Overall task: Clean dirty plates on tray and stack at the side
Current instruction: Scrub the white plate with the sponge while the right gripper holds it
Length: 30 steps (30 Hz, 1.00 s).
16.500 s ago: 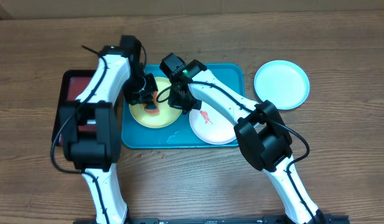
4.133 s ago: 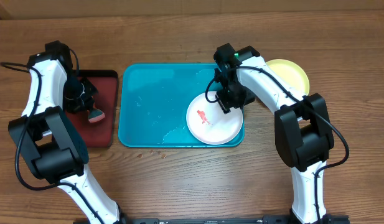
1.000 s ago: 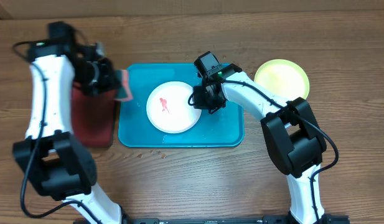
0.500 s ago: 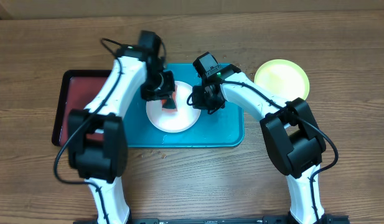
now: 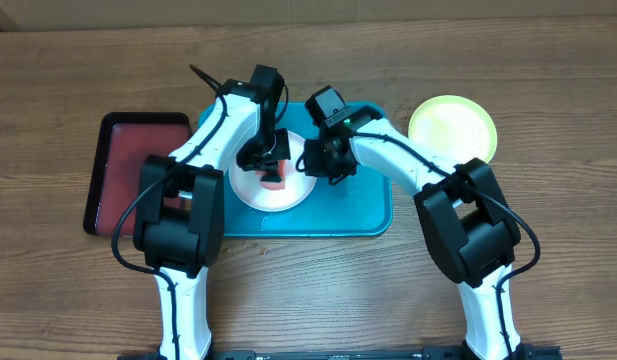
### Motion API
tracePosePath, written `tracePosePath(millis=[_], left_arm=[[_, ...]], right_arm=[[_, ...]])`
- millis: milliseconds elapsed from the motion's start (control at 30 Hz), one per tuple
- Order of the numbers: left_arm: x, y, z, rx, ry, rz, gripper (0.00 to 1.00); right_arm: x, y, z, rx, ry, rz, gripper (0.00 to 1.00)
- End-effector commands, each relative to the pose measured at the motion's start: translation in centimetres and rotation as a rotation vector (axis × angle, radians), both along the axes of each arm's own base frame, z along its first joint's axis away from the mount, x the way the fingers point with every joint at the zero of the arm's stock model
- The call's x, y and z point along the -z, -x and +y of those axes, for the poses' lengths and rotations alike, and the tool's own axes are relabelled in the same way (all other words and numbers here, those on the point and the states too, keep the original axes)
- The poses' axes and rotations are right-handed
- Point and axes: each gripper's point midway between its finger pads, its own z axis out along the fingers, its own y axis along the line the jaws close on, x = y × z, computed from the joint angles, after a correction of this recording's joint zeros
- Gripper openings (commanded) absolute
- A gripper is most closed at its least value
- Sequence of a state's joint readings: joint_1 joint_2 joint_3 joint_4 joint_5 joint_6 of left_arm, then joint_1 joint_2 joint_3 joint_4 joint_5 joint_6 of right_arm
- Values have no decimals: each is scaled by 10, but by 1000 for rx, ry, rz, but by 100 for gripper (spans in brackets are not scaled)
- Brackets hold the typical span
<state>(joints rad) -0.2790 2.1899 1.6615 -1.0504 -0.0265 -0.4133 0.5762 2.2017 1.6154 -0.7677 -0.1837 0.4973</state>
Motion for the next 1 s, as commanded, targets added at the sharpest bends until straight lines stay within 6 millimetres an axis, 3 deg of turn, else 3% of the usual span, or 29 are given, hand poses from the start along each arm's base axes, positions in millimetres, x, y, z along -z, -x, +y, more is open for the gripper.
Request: tracePosePath(millis=[0, 133, 300, 433, 533, 633, 733, 967], left_arm=[[13, -4, 90, -13, -473, -15, 4], [1, -10, 110, -13, -588, -47, 4], [1, -16, 107, -33, -540, -57, 4], [17, -14, 65, -32, -275, -16, 4], [24, -12, -3, 56, 119, 21, 4], [12, -17, -55, 105, 421, 4, 4], [5, -23, -71, 122, 508, -21, 4], [3, -18, -76, 204, 542, -22, 4]], right_arm=[[25, 5, -21, 21, 87, 34, 4], [25, 2, -23, 25, 100, 18, 4], [25, 2, -23, 23, 103, 16, 4], [25, 2, -23, 23, 101, 14, 4], [25, 1, -22, 23, 99, 11, 4], [25, 0, -22, 23, 98, 9, 4], [25, 1, -22, 23, 99, 10, 4], [25, 0, -22, 23, 97, 7, 4]])
